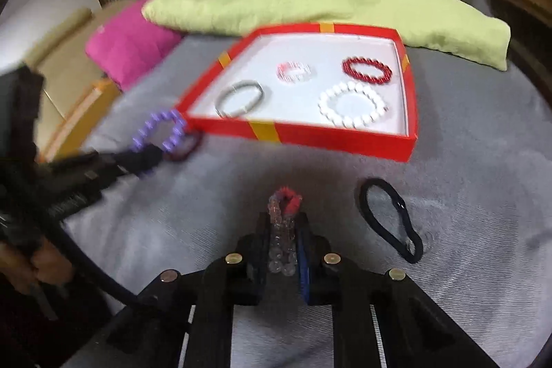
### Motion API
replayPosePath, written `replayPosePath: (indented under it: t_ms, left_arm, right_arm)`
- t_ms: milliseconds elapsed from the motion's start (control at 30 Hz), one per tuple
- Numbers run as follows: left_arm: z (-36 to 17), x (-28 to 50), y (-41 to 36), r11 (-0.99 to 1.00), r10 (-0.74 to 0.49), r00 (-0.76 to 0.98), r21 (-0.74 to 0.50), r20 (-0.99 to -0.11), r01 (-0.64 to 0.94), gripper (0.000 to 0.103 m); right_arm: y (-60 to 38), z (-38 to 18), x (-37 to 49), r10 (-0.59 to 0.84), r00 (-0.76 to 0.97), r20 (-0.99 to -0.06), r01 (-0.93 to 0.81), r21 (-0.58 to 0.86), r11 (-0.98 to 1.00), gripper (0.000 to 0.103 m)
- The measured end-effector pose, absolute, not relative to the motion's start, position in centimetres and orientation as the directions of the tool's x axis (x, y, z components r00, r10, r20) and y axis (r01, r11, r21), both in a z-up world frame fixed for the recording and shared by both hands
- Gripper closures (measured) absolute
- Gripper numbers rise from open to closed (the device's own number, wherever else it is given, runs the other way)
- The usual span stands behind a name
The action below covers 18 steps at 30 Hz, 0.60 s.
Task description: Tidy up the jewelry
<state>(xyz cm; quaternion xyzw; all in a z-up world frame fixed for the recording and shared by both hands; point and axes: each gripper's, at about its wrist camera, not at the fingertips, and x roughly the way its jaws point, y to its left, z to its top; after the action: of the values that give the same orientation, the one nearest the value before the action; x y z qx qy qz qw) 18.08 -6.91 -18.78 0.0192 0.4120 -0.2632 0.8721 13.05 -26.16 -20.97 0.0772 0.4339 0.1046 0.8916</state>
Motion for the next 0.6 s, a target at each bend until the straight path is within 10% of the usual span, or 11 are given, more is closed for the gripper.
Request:
replayPosePath:
  t_ms: [600]
  left_arm:
    - [-17.0, 17.4, -7.6, 0.858, -0.469, 0.578, -0.19, -0.668, 0.477, 0.093]
  right_arm:
    - [-28.4, -17.9, 13.1, 0.387, 0.697, -0.604, -0.087, 0.464, 0.882, 0.088]
